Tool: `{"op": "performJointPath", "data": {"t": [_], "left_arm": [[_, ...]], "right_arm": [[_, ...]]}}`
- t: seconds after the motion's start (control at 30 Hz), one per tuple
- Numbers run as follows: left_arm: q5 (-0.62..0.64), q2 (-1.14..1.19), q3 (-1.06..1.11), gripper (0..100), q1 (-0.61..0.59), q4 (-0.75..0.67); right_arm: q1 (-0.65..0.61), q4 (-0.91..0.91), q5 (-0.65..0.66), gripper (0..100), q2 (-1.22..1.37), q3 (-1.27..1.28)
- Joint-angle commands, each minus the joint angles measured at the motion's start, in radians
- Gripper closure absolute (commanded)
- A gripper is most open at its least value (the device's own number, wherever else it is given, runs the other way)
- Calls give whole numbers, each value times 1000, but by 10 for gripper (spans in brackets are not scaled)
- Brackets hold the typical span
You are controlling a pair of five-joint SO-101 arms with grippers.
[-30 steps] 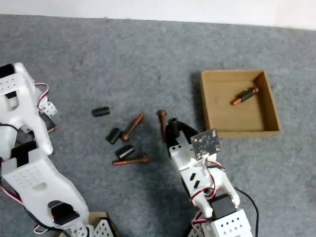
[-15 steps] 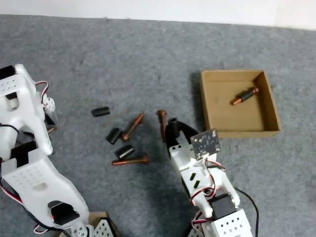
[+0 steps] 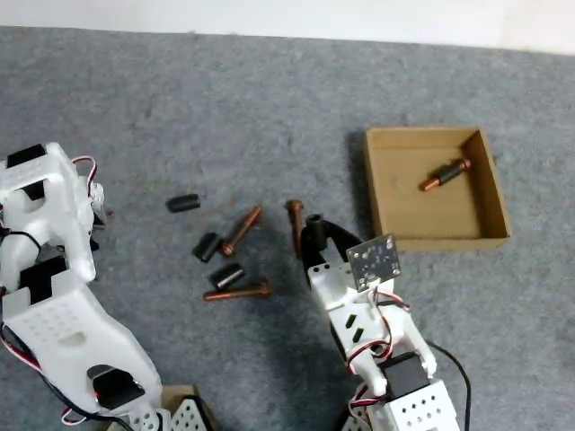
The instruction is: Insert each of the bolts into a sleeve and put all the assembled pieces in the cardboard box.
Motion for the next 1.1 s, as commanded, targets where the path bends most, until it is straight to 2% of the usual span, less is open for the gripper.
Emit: {"op": "performJointPath", "data": {"t": [0.0,0.33,0.57,0.97,1.07], "left_arm": [[8,-22,-7,853,-4,-18],[5,-25,-48,853,-5,55],[5,-24,-239,853,-5,226],[6,-15,-239,853,-81,178],[8,-15,-193,853,-81,123]], "right_arm": [[10,2,8,992,-28,79],[10,2,8,992,-28,79],[10,2,8,992,-28,79],[8,2,8,992,-28,79],[8,2,8,992,-28,79]]}}
